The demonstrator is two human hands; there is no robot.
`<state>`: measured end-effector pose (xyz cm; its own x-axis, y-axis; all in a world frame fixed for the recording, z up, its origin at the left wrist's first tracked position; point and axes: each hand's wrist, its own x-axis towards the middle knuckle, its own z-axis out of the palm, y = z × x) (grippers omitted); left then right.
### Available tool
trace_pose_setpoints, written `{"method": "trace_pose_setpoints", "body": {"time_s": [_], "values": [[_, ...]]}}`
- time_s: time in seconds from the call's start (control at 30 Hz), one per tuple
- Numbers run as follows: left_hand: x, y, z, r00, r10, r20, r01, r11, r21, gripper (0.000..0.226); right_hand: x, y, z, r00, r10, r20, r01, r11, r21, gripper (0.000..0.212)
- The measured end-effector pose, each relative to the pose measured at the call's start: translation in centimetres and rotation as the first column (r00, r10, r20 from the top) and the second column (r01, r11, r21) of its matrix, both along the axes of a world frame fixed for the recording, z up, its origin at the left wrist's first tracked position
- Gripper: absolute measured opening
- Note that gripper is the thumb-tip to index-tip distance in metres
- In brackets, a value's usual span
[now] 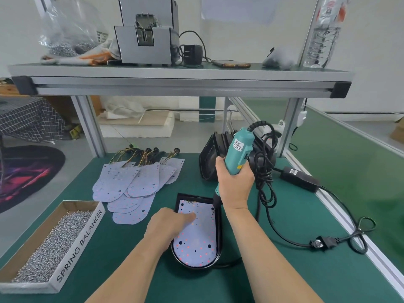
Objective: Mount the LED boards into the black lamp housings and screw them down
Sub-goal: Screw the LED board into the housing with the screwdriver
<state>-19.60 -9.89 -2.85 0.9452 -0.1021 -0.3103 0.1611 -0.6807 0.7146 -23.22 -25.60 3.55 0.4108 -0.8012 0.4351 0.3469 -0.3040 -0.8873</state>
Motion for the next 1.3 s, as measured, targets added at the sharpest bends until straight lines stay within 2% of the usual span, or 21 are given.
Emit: {"method": "trace_pose_setpoints", "body": {"time_s": [0.47,0.67,0.83,0.9,0.93,1.0,1.1,1.17,1.3], "values": [[-0.4,0.0,0.4,1.000,0.005,0.013,-0.005,1.000,0.007,0.051,0.0,0.3,-0.1,0.998,0.044,-0.051,-0.040,0.997,0.069,0.029],[-1.1,-0.1,1.6,1.000,0.009,-0.027,-0.010,1.000,-0.004,0.044,-1.7,0.4,1.7,0.998,0.043,0.051,-0.046,0.998,0.053,0.020],[-1.8,0.8,2.4,0.999,-0.023,-0.026,0.022,1.000,-0.005,0.058,-3.4,0.5,2.8,0.995,-0.018,0.099,-0.006,0.971,0.238,0.021],[-1.8,1.8,3.2,0.994,0.050,-0.095,-0.065,0.985,-0.161,0.056,-4.1,0.3,2.9,0.993,-0.045,0.110,0.006,0.943,0.333,0.020],[-1.6,2.5,3.6,0.981,0.103,-0.163,-0.151,0.936,-0.319,0.046,-4.5,0.2,2.9,0.993,-0.054,0.105,0.011,0.929,0.370,0.020],[-1.6,3.9,4.6,0.936,0.143,-0.320,-0.317,0.736,-0.599,0.019,-5.2,0.0,3.0,0.993,-0.059,0.106,0.008,0.907,0.422,0.022],[-1.9,5.3,5.9,0.892,0.089,-0.443,-0.424,0.503,-0.753,0.025,-5.9,0.1,3.4,0.989,-0.054,0.136,-0.017,0.882,0.470,0.022],[-2.6,5.2,6.7,0.878,-0.004,-0.479,-0.431,0.428,-0.794,0.023,-6.1,0.6,4.0,0.986,-0.044,0.160,-0.043,0.862,0.504,0.021],[-4.2,4.0,7.3,0.871,-0.126,-0.475,-0.385,0.427,-0.818,0.016,-6.1,1.8,5.4,0.978,-0.024,0.207,-0.092,0.841,0.533,0.019]]}}
